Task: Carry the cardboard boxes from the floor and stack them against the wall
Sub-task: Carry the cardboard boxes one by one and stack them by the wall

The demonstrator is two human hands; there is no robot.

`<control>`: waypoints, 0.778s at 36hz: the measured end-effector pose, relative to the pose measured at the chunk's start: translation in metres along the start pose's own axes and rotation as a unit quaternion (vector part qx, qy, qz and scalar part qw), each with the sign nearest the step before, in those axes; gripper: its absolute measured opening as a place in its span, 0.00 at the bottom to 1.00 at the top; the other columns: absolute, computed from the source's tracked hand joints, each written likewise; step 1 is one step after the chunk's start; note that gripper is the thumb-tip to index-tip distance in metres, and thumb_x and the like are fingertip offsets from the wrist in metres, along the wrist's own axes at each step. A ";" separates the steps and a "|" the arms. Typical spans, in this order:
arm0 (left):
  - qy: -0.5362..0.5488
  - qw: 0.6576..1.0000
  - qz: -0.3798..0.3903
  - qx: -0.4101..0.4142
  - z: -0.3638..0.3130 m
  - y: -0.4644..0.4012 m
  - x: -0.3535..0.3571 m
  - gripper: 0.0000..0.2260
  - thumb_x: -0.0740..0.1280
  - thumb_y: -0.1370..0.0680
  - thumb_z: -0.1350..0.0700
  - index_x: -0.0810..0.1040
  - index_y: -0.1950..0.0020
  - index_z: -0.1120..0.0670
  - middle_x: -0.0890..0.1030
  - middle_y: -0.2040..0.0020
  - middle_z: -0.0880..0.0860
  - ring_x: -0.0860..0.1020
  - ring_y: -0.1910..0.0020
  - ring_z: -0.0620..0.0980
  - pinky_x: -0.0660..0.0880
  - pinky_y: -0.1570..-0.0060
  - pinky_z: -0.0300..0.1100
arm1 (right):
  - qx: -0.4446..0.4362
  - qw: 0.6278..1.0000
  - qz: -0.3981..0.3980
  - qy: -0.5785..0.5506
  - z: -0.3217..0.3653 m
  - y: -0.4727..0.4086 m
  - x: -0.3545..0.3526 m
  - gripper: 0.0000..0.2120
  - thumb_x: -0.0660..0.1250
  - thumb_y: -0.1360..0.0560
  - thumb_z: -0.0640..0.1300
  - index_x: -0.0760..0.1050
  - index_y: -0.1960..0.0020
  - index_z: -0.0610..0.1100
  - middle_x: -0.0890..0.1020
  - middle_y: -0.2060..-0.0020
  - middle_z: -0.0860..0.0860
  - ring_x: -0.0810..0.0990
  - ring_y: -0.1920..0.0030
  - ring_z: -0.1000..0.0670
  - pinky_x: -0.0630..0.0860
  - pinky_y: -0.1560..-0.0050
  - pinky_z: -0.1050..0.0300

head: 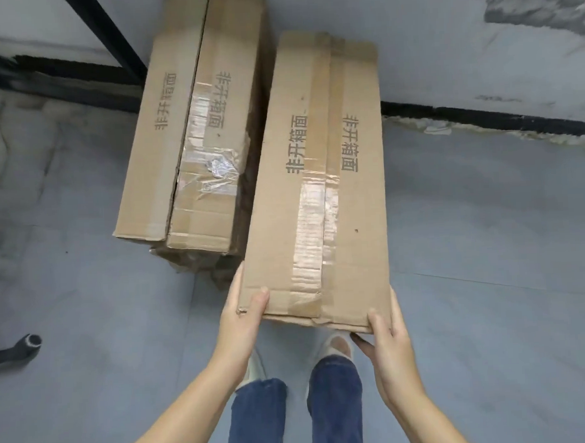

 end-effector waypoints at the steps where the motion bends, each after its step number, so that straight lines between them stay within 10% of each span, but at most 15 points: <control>1: 0.015 0.999 -0.017 -0.024 0.008 -0.002 -0.003 0.24 0.64 0.22 0.48 0.64 0.27 0.44 0.75 0.34 0.45 0.73 0.35 0.45 0.67 0.31 0.52 | 0.016 1.000 0.012 -0.003 -0.007 -0.001 0.003 0.22 0.55 0.18 0.38 0.65 0.28 0.56 0.80 0.40 0.54 0.81 0.46 0.56 0.78 0.43 0.48; 9: 0.203 0.932 -0.016 -0.300 0.041 -0.009 -0.021 0.21 0.62 0.22 0.46 0.69 0.32 0.54 0.77 0.36 0.58 0.74 0.36 0.59 0.70 0.38 0.61 | 0.057 0.997 0.035 0.032 -0.027 -0.023 0.020 0.22 0.62 0.20 0.44 0.65 0.28 0.57 0.79 0.38 0.57 0.78 0.39 0.53 0.73 0.35 0.43; 21: 0.336 0.912 -0.101 -0.214 -0.011 -0.123 -0.003 0.14 0.63 0.20 0.54 0.70 0.34 0.53 0.77 0.40 0.56 0.77 0.45 0.58 0.71 0.41 0.60 | -0.022 0.998 0.054 0.034 0.020 -0.120 0.067 0.23 0.58 0.19 0.42 0.62 0.26 0.56 0.77 0.37 0.57 0.78 0.42 0.56 0.78 0.51 0.59; 28: 0.321 0.917 -0.121 -0.202 0.005 -0.141 -0.001 0.04 0.62 0.19 0.55 0.74 0.51 0.54 0.80 0.49 0.54 0.78 0.55 0.51 0.69 0.37 0.60 | -0.023 0.996 0.040 0.079 0.000 -0.133 0.072 0.24 0.59 0.19 0.49 0.59 0.26 0.61 0.74 0.33 0.58 0.74 0.34 0.52 0.70 0.33 0.41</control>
Point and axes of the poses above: each hand's wrist, its own y-axis away from the middle knuckle, its own x-axis out of the palm, z = x × y, the point moved 1 cm from there along -y, towards the middle knuckle
